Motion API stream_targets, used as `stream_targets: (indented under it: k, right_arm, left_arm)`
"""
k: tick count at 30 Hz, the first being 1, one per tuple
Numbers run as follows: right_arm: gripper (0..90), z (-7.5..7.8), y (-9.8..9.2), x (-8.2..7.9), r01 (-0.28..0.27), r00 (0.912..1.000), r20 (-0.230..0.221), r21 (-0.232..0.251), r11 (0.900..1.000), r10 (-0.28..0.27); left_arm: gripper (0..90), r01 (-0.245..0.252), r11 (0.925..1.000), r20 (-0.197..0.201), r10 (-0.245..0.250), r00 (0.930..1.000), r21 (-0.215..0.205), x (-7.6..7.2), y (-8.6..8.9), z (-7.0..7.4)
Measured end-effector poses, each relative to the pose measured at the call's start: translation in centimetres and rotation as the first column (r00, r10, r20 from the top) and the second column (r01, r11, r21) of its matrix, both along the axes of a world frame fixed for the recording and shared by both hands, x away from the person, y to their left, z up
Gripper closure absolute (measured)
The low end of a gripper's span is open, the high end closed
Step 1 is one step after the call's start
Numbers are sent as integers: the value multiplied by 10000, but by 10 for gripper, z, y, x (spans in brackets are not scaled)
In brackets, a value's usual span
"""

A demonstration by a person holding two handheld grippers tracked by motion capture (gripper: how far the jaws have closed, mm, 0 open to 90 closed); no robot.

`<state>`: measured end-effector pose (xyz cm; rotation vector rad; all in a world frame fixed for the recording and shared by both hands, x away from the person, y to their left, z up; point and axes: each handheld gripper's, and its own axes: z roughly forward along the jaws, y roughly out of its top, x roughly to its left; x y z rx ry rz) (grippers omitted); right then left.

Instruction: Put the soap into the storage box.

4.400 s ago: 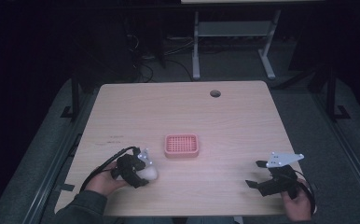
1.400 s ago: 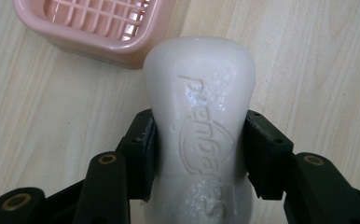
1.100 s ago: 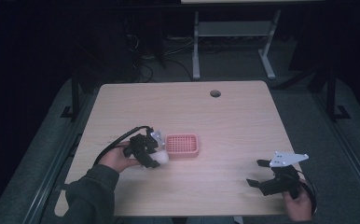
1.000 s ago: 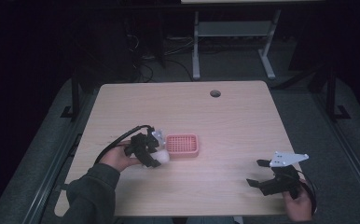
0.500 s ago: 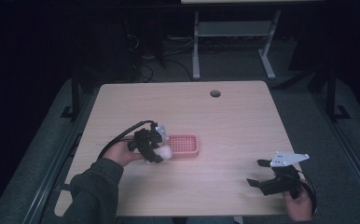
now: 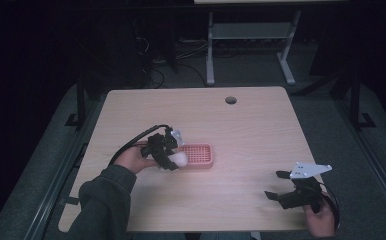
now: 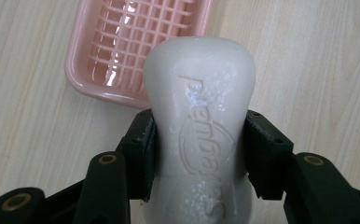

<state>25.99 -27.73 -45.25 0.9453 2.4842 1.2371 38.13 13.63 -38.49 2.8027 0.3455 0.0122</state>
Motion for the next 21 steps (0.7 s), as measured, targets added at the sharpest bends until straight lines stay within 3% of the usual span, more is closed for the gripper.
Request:
stream_targets:
  k: [21]
  right_arm:
    - [142, 0, -3, 0, 55, 10000, 27, 107, 9999, -56]
  left_arm:
    - [498, 203, 9998, 11, -203, 9998, 24, 16, -18, 4]
